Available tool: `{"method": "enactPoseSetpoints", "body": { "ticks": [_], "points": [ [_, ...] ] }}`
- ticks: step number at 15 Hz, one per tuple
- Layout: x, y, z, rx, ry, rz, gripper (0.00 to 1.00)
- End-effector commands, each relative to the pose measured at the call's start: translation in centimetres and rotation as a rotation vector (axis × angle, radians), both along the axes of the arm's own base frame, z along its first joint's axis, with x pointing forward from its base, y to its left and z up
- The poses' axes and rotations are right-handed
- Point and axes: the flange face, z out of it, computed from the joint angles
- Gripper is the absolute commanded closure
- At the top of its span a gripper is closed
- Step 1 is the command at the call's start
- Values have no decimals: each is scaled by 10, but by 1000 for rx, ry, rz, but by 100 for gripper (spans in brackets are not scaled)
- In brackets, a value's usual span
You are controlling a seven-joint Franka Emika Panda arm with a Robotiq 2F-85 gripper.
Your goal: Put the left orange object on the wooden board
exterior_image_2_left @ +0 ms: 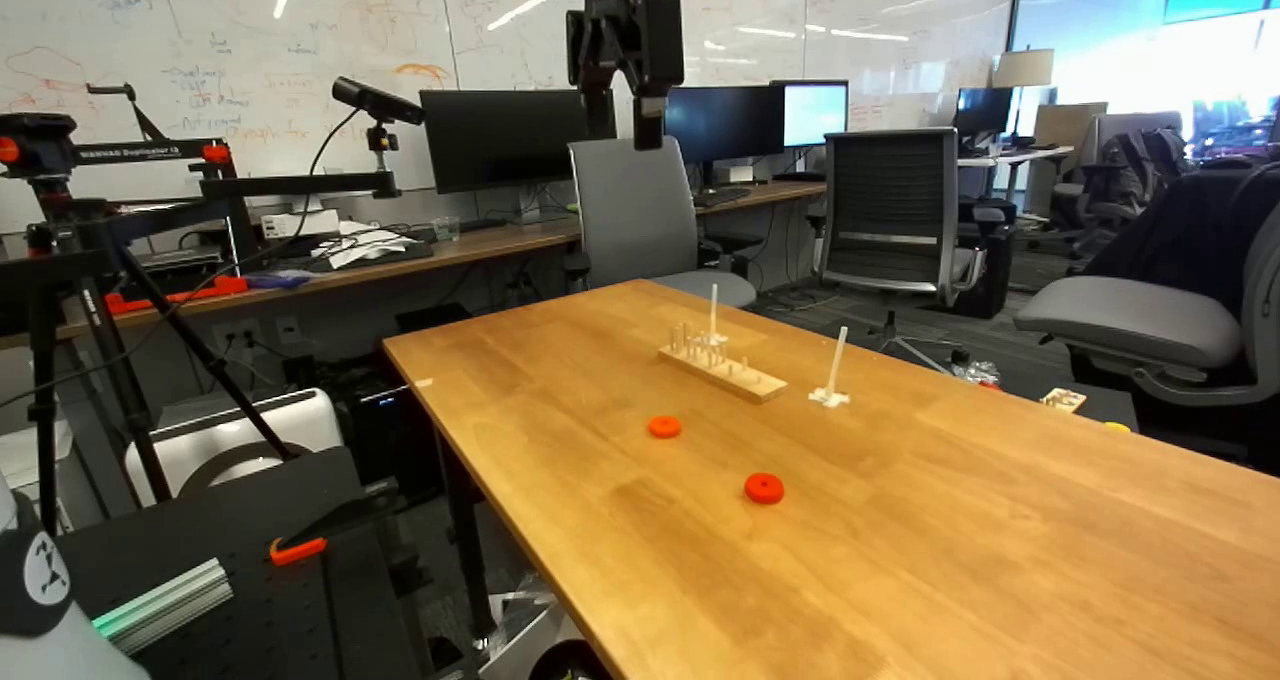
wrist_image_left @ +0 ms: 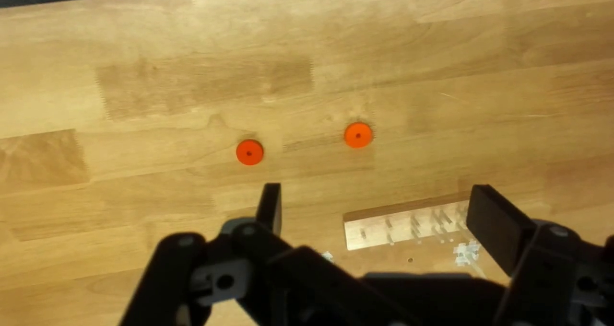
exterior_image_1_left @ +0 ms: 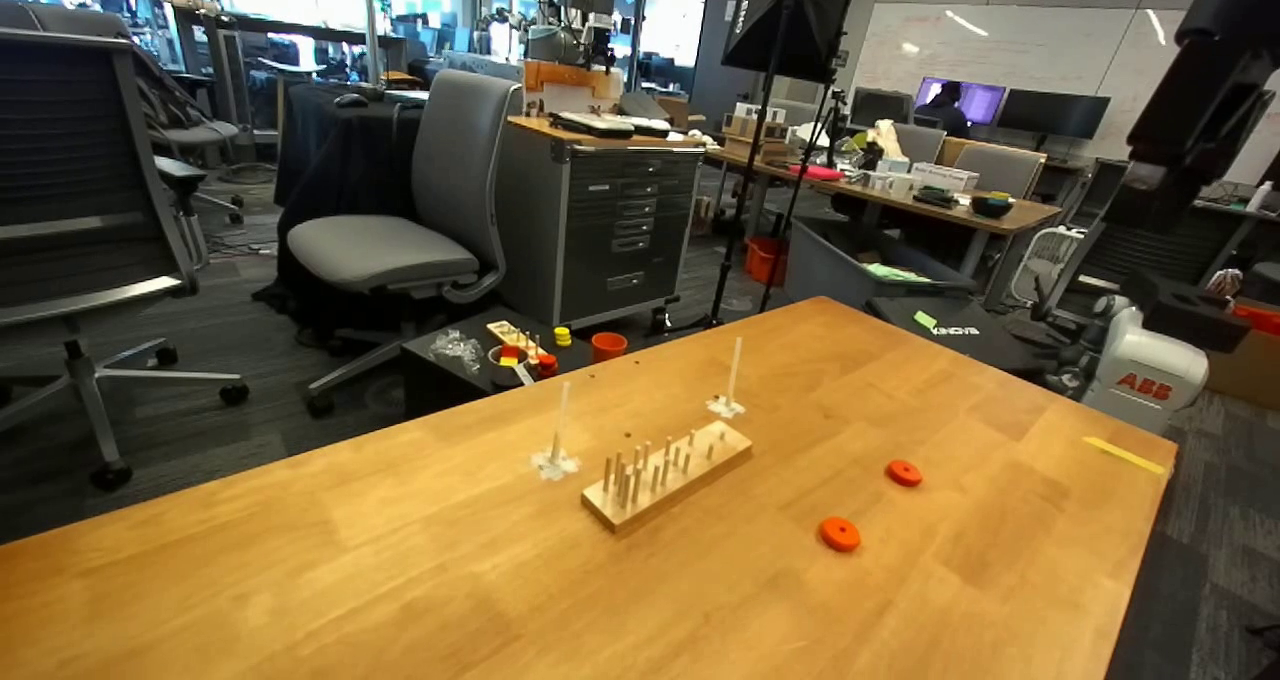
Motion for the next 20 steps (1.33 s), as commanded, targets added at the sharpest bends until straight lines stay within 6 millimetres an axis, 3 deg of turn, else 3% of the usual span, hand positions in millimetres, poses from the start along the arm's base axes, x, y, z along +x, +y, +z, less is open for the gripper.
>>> {"method": "enactPoseSetpoints", "body": {
  "ticks": [1, 9, 20],
  "points": [
    [17, 11, -45, -2, 42, -2, 0],
    [62, 62, -167, -15, 129, 19, 0],
    [112, 84, -238, -145, 141, -14, 0]
  ]
}}
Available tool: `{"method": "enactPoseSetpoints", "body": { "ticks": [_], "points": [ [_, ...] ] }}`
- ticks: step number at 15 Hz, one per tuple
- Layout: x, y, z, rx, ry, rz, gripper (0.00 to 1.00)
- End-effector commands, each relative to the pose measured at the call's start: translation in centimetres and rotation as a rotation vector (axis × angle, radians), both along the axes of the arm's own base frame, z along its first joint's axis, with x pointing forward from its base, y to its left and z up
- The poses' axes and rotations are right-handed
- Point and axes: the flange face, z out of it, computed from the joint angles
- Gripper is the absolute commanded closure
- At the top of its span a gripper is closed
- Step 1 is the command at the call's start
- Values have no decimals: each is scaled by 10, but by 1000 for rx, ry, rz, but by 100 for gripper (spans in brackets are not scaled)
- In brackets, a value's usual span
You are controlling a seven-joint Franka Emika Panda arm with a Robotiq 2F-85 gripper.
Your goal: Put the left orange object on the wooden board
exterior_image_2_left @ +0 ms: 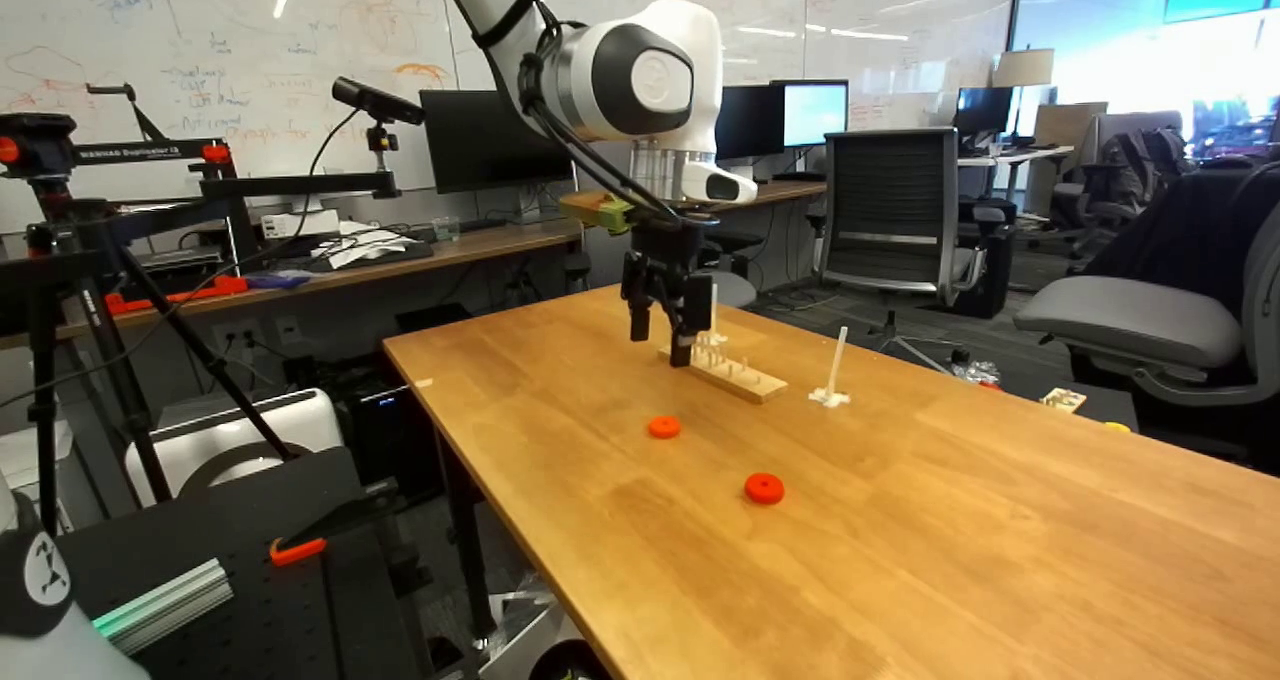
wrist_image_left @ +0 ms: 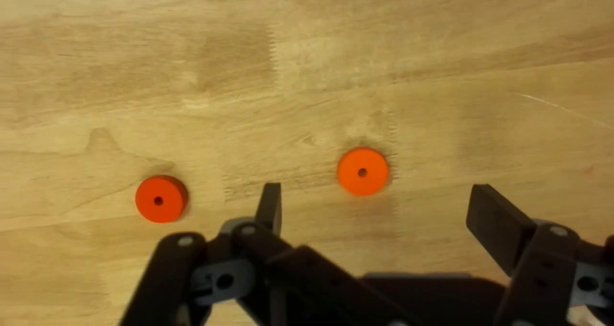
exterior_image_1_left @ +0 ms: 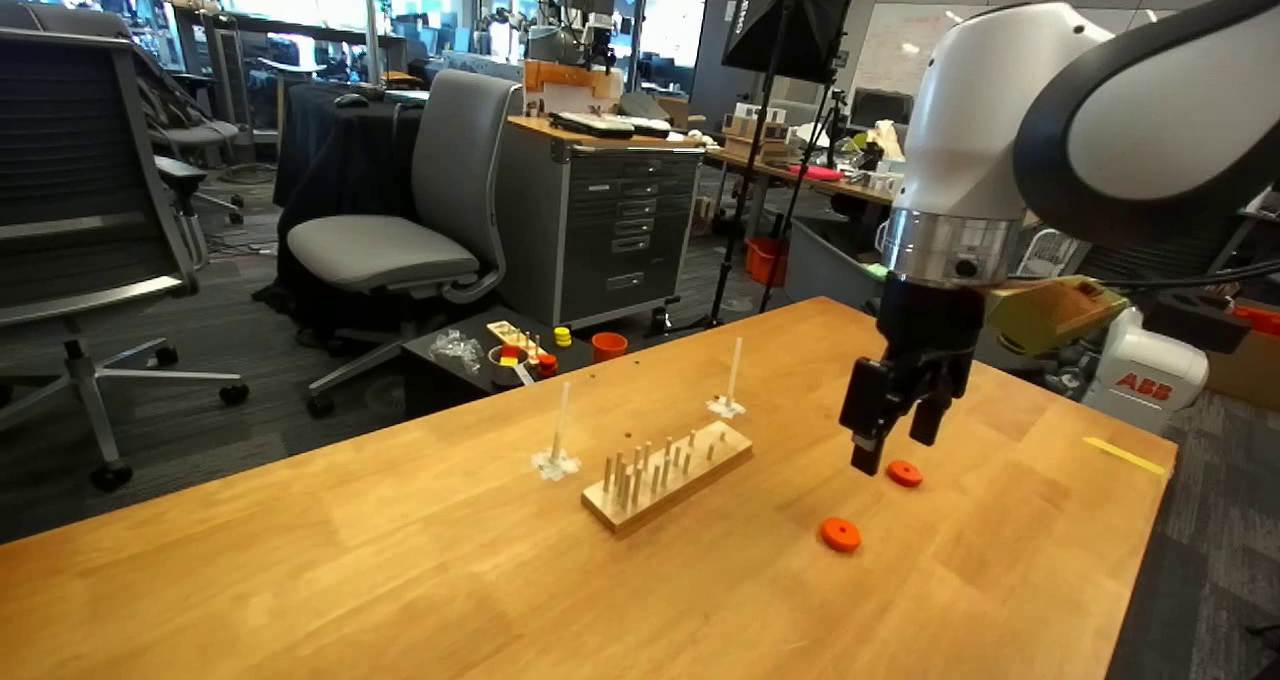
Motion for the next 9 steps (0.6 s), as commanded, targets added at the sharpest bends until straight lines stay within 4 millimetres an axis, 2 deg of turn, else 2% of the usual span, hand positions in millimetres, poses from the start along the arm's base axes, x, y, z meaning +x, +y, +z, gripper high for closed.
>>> {"method": "enactPoseSetpoints", "body": {
  "ticks": [1, 4, 9],
  "points": [
    [19, 9, -19, -74, -33, -11, 0],
    [22, 8, -38, -105, -44, -22, 0],
    [14, 3, -65, -107, -13, -53, 0]
  ]
}}
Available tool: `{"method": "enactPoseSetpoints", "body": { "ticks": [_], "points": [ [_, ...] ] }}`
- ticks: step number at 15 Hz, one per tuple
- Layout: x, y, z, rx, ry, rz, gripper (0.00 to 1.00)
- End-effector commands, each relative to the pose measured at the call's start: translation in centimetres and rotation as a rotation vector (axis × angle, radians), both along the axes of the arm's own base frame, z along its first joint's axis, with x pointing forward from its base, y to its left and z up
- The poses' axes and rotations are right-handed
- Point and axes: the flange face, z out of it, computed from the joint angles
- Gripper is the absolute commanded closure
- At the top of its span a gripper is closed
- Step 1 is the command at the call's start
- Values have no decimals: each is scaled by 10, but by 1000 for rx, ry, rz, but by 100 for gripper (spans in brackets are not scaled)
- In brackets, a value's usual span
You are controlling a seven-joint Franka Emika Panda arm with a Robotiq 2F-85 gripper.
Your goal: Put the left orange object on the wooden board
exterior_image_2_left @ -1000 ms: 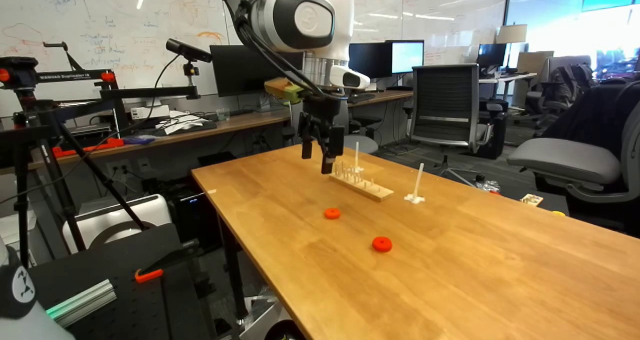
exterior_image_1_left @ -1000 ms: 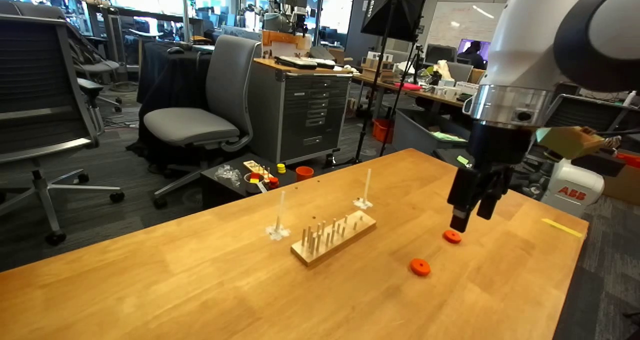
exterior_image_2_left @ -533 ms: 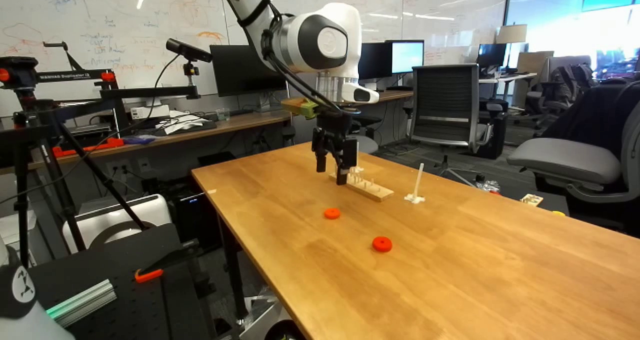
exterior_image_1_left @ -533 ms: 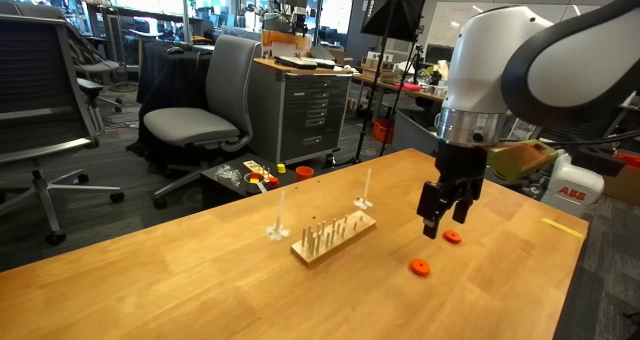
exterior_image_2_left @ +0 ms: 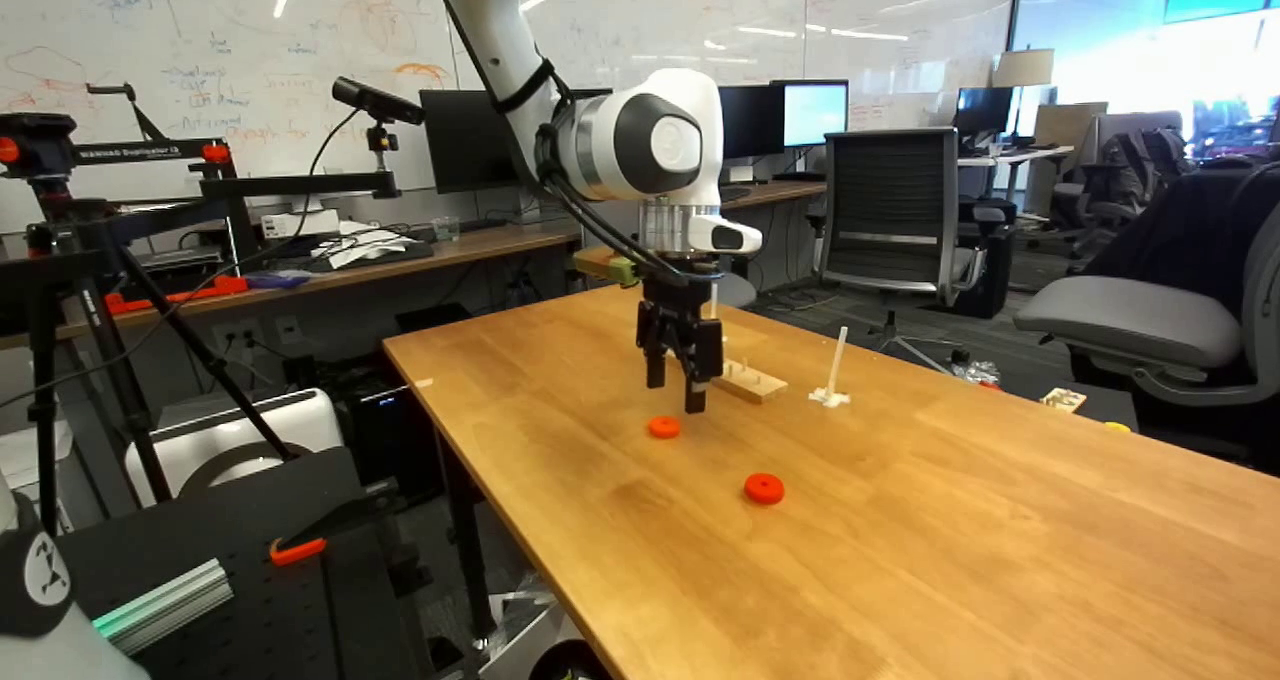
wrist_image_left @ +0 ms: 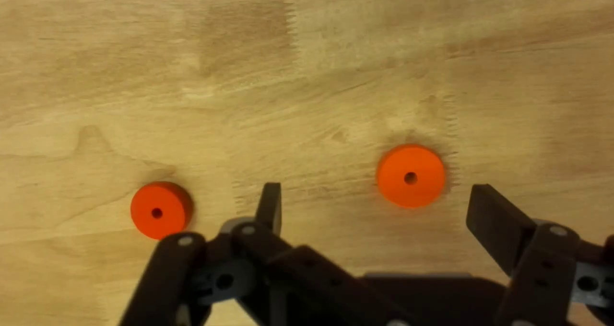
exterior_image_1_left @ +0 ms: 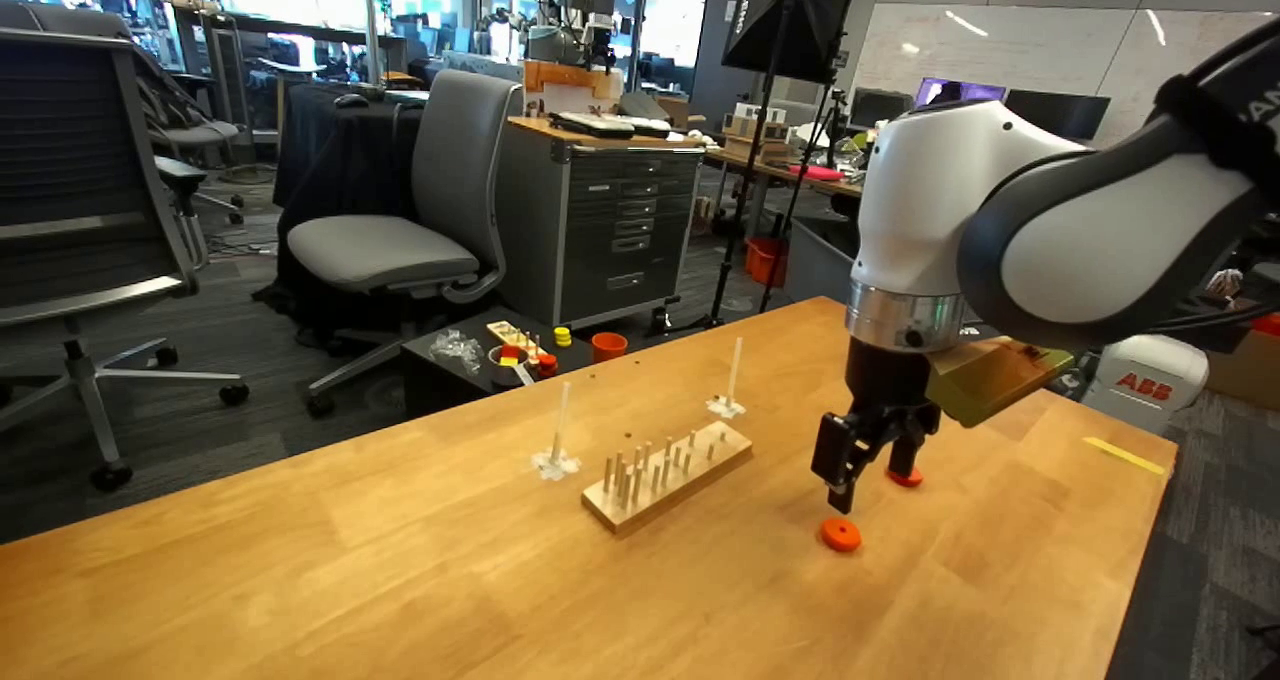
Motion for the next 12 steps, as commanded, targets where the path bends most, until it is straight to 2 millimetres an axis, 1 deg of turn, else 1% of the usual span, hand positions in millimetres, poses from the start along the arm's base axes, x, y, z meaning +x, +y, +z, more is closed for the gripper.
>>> {"method": "enactPoseSetpoints", "body": {
  "ticks": [1, 4, 12],
  "points": [
    [2, 1, -11, -6, -10, -24, 0],
    [0, 5, -16, 17, -4, -32, 0],
    [0, 13, -22, 51, -14, -46, 0]
  ]
}}
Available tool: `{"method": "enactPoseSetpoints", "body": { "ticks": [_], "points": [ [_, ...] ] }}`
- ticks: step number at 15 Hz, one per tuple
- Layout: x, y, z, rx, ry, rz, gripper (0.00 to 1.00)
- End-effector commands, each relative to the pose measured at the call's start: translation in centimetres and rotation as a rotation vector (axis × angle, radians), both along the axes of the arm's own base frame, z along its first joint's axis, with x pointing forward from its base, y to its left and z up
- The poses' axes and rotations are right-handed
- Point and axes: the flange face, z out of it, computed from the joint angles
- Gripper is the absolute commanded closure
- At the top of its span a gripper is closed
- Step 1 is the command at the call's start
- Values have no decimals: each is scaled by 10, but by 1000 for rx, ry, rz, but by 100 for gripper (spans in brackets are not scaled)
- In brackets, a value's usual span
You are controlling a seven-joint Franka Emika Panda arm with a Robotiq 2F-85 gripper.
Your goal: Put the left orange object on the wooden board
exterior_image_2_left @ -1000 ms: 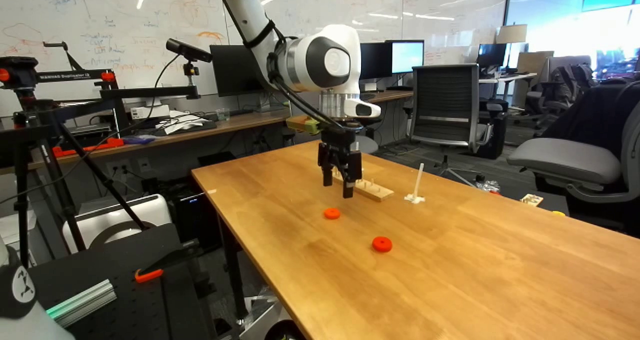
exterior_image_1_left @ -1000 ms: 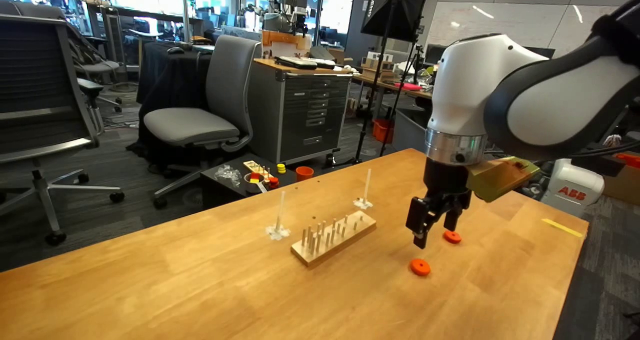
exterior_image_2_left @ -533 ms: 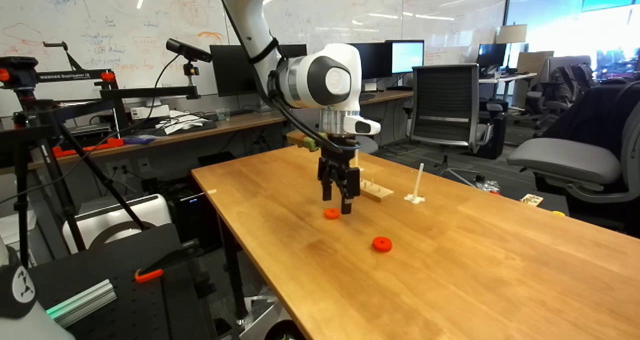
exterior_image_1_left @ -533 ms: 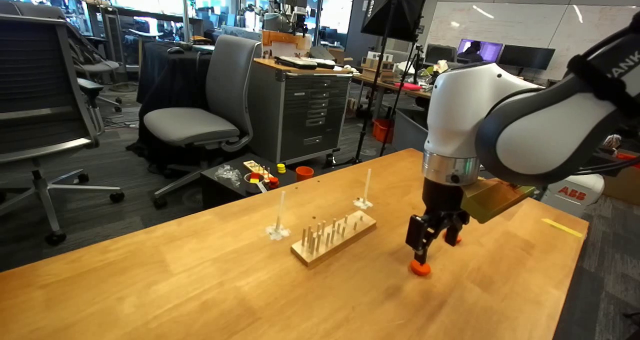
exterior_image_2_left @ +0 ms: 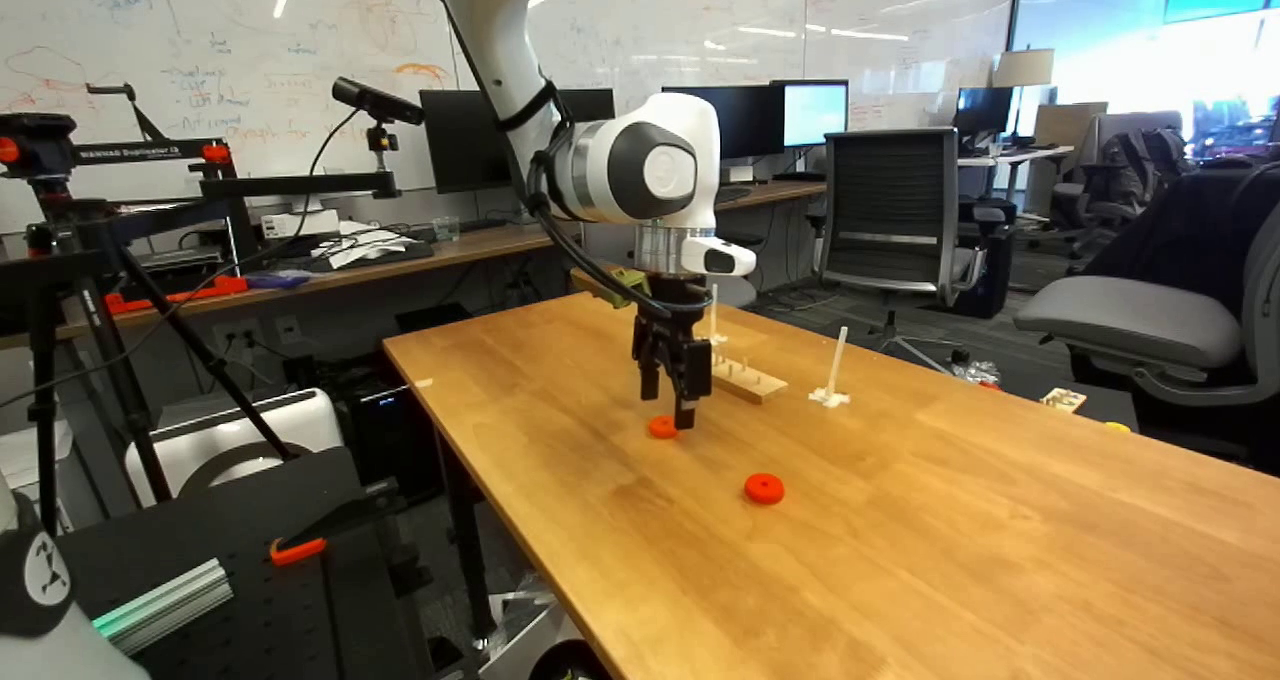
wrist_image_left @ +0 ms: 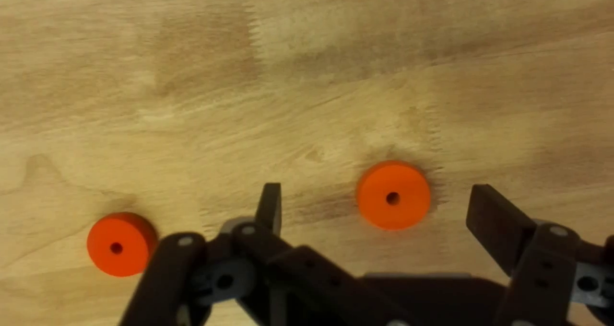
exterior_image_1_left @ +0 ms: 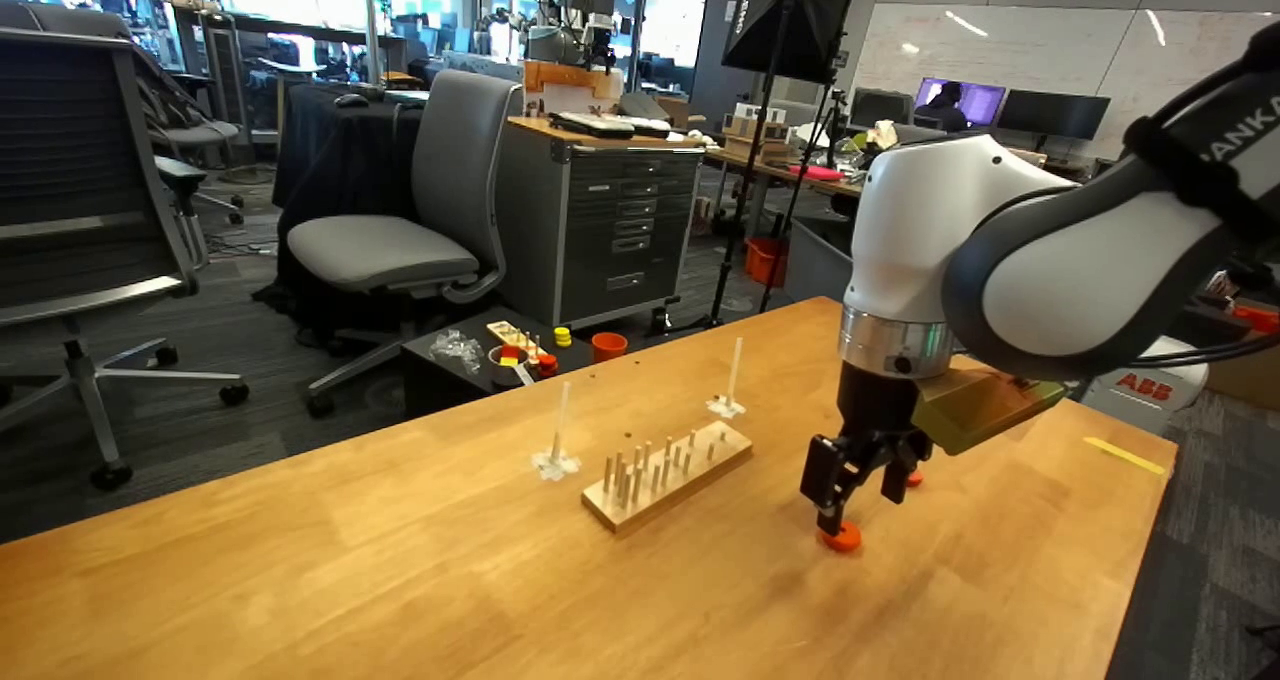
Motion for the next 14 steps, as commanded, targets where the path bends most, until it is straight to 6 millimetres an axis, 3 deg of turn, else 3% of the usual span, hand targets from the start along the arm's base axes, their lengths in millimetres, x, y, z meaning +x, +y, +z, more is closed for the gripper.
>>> {"method": "enactPoseSetpoints", "body": {
  "ticks": [1, 7, 8, 14],
  "points": [
    [3, 7, -2, 20, -17, -9, 0],
    [3, 5, -13, 26, -25, -12, 0],
    [4, 4, -14, 23, -28, -10, 12],
    [6, 1, -21, 25, -36, -12, 0]
  ]
}}
